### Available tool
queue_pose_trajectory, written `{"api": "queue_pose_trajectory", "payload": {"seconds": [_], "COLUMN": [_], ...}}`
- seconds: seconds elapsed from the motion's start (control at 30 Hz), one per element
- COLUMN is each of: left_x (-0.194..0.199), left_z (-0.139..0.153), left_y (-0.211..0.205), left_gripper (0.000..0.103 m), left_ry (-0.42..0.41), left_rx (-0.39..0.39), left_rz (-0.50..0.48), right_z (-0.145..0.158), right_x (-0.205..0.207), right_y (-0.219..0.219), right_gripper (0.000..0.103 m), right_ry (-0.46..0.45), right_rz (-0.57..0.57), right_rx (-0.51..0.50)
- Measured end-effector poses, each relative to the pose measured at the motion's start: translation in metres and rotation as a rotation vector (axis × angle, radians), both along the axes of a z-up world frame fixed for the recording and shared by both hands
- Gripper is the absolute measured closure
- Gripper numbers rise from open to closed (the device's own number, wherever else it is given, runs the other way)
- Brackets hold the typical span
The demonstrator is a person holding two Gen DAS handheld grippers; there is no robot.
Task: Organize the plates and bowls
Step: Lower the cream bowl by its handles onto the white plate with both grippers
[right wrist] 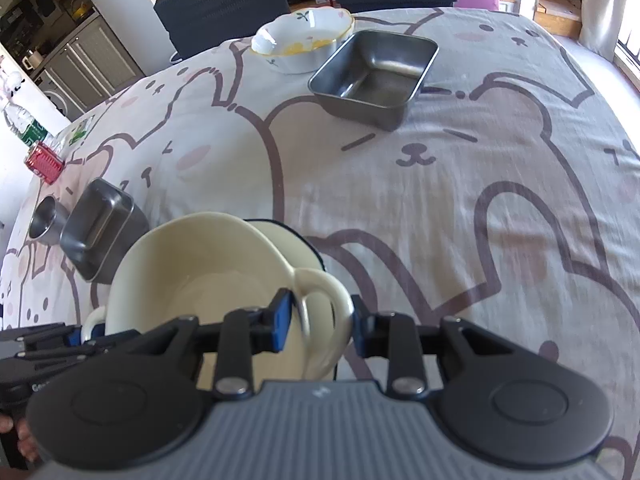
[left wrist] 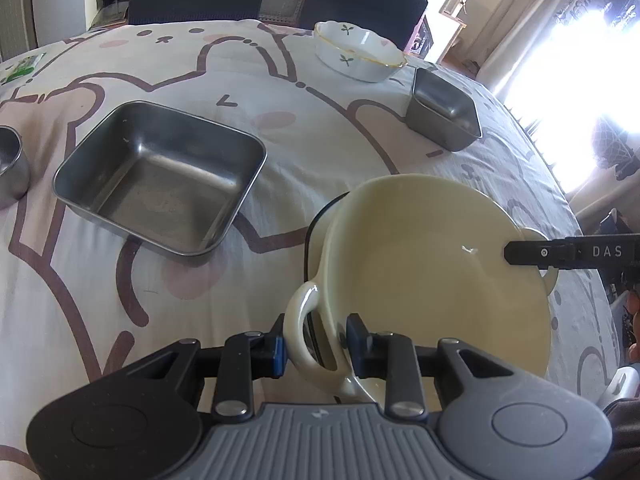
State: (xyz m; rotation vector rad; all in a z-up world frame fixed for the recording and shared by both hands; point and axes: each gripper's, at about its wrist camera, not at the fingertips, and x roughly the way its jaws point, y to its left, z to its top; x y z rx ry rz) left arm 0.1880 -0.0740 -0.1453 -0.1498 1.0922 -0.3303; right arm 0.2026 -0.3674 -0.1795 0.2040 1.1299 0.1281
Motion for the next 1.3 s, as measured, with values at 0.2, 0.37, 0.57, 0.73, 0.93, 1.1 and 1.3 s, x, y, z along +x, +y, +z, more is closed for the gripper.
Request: {"api": "queue_pose_trajectory", "payload": {"seconds": [0.2,0.37,0.57,0.73,0.93,1.1,1.3], "left_x": [0.000,0.001,0.002,0.003,0.006,0.006,0.007], "left_z": [0.001,0.000,0.000,0.000,0.000,0.000,0.000], "left_y": [-0.003,-0.003,-0.004,-0.004,-0.005,-0.005,-0.005], "left_gripper": [0.073,0.074,0.073,0.073,0.073,0.073,0.073], "left_ry": [-0.004,0.002,0.005,0.013,0.024,0.025,0.033], "left_rx": [0.001,0.003,0.005,0.005,0.013,0.021,0.017], "left_rz": [-0.008,-0.011,-0.015,-0.017,-0.027,-0.028,-0.025], "right_z": [-0.005,-0.005,-0.006,-0.007,-0.008,-0.010,-0.011], "right_x": [0.000,-0.002,-0.001,-0.001,-0.002,-0.005,-0.009], "right_y": [0.001,0.000,-0.002,-0.003,-0.002,0.000,0.004], "right_gripper": [0.065,0.065,0.065,0.064,0.065,0.059,0.049], "right_ry": [0.027,0.028,0.037,0.035,0.043,0.053,0.058], "right_rz": [0.008,0.015,0.022,0.022,0.037,0.053,0.089], "right_rx": [-0.039,-0.039,-0.030,-0.029,-0.028,-0.049,-0.106]}}
